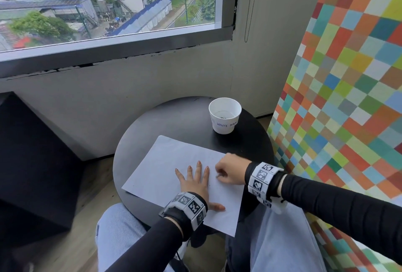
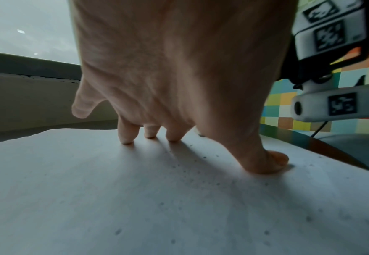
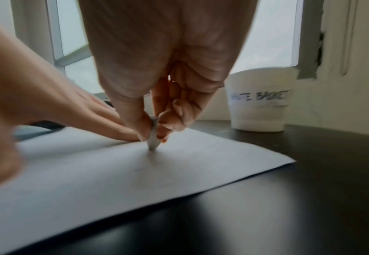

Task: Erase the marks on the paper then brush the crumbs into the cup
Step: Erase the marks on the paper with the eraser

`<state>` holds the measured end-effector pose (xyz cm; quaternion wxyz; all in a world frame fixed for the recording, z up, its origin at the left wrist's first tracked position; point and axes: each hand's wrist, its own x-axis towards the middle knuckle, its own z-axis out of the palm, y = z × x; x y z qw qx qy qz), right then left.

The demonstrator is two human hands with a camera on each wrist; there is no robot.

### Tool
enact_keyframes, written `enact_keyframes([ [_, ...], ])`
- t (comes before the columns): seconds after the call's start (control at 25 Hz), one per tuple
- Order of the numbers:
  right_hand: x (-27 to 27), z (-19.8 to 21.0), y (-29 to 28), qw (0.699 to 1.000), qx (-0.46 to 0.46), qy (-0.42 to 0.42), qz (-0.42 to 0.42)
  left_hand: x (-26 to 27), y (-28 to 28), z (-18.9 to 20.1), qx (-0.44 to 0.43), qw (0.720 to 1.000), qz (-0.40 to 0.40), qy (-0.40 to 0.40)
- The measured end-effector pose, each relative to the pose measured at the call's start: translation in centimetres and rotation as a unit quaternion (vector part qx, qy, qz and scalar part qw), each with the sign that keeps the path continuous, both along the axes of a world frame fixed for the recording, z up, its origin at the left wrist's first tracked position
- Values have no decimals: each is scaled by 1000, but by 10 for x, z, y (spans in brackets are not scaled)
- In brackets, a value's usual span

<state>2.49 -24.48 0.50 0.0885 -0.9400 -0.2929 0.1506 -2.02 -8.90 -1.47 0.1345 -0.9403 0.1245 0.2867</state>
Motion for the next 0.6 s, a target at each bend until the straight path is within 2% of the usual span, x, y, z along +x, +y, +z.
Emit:
enact_keyframes([
  [0.08,-9,-4,5,999,7,25,35,0,0,0,0,1000,-1,-1],
  [0.24,16,-2,-16,998,30,-15,-55,1,1,0,-6,1000,1,3],
  [0.4,-4,-3,-8,997,68,18,-2,0,3,1,-14,1000,-1,1],
  [0.52,-4,0,-36,983,164,-14,-85,-1,6,2,-21,1000,-7,1],
  [0.6,-14,-2,-52,965,221,-3,-144,-2,8,3,-23,1000,-17,2],
])
